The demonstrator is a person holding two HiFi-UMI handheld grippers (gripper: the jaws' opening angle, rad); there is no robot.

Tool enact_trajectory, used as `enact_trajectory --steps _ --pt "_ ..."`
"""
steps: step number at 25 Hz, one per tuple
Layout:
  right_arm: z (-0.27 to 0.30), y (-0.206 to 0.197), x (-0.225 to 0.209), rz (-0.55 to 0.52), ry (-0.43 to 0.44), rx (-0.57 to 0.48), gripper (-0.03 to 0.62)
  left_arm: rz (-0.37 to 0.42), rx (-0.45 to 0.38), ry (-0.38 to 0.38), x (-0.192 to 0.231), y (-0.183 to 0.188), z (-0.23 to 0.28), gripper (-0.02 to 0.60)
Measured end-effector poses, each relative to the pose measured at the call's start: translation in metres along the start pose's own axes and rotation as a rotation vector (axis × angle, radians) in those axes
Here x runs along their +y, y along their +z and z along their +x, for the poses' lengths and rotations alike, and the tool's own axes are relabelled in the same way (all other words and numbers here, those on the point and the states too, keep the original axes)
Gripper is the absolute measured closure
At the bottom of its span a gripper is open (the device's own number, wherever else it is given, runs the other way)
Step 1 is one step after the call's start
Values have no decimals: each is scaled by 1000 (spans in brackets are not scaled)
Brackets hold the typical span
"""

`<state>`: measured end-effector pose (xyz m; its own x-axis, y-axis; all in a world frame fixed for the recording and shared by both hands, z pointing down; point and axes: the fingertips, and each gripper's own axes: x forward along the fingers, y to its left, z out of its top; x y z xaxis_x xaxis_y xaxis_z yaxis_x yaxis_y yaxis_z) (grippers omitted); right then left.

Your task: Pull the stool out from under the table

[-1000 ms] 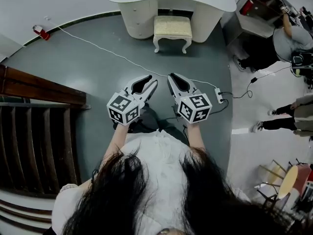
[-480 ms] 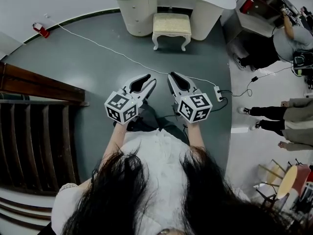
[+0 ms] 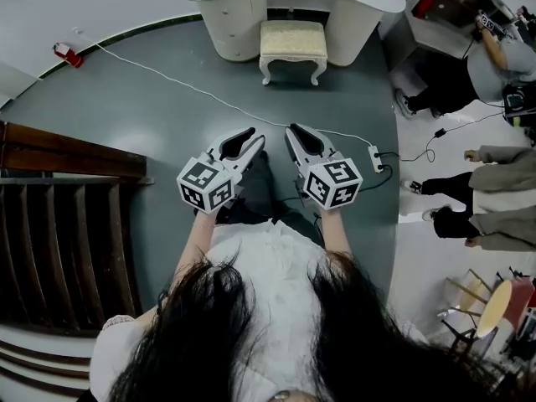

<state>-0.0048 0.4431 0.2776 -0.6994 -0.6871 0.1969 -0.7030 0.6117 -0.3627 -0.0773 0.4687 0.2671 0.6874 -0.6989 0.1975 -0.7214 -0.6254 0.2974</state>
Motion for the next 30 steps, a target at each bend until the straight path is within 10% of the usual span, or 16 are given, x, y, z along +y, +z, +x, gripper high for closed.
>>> enact_trajectory --steps 30 --pt "187 78 -127 31 -211 43 536 -40 88 -163 214 85 150 459"
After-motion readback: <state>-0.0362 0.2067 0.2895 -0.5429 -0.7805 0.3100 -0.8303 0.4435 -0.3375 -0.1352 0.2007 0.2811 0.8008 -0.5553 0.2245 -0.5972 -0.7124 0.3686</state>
